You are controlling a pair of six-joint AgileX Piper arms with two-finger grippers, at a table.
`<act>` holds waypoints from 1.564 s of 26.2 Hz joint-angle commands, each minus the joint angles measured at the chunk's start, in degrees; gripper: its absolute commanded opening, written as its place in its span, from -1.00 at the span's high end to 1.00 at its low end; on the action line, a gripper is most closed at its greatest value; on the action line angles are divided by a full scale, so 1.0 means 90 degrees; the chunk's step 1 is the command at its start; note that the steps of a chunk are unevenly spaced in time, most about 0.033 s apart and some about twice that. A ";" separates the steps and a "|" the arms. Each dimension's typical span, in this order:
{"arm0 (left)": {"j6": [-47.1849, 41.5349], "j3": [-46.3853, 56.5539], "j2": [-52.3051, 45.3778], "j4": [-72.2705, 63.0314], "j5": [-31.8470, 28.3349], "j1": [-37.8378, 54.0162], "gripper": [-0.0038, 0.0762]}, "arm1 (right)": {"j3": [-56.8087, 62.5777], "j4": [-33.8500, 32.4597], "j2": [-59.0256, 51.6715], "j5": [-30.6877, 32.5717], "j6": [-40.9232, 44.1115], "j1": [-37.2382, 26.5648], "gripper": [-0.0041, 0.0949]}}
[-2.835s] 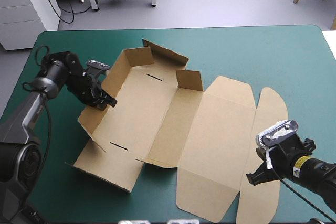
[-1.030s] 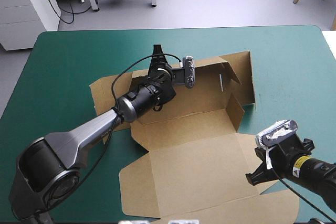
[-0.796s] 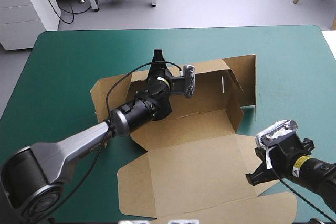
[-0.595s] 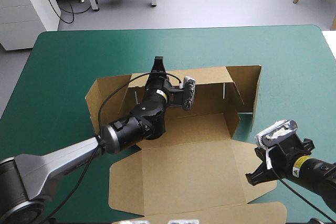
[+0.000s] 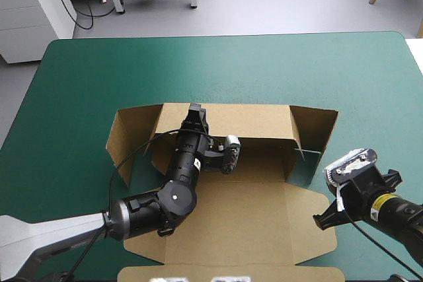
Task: Fold the box
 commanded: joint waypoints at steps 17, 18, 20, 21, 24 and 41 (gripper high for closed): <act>-0.0106 -0.0007 -0.0264 0.0563 0.0406 -0.0044 0.93 | -0.1168 -0.2962 0.0711 -0.1899 0.3943 -0.0040 -0.80; -0.0106 -0.0007 -0.0264 0.0563 0.0417 -0.0044 0.93 | -0.1432 -0.3243 0.0936 -0.1892 0.4225 -0.0040 -0.79; -0.0106 -0.0007 -0.0264 0.0563 0.0431 -0.0044 0.93 | -0.2102 -0.3542 0.1459 -0.1442 0.4388 -0.0040 -0.79; -0.0106 -0.0007 -0.0264 0.0563 0.0431 -0.0044 0.93 | -0.2381 -0.3611 0.1701 -0.1136 0.4358 -0.0040 -0.79; -0.0106 -0.0007 -0.0264 0.0563 0.0445 -0.0044 0.93 | -0.3076 -0.3865 0.2433 -0.0592 0.4118 -0.0309 -0.79; -0.0106 -0.0007 -0.0264 0.0563 0.0489 -0.0044 0.93 | -0.5801 0.1744 0.5742 0.1395 -0.0578 -0.3148 -0.78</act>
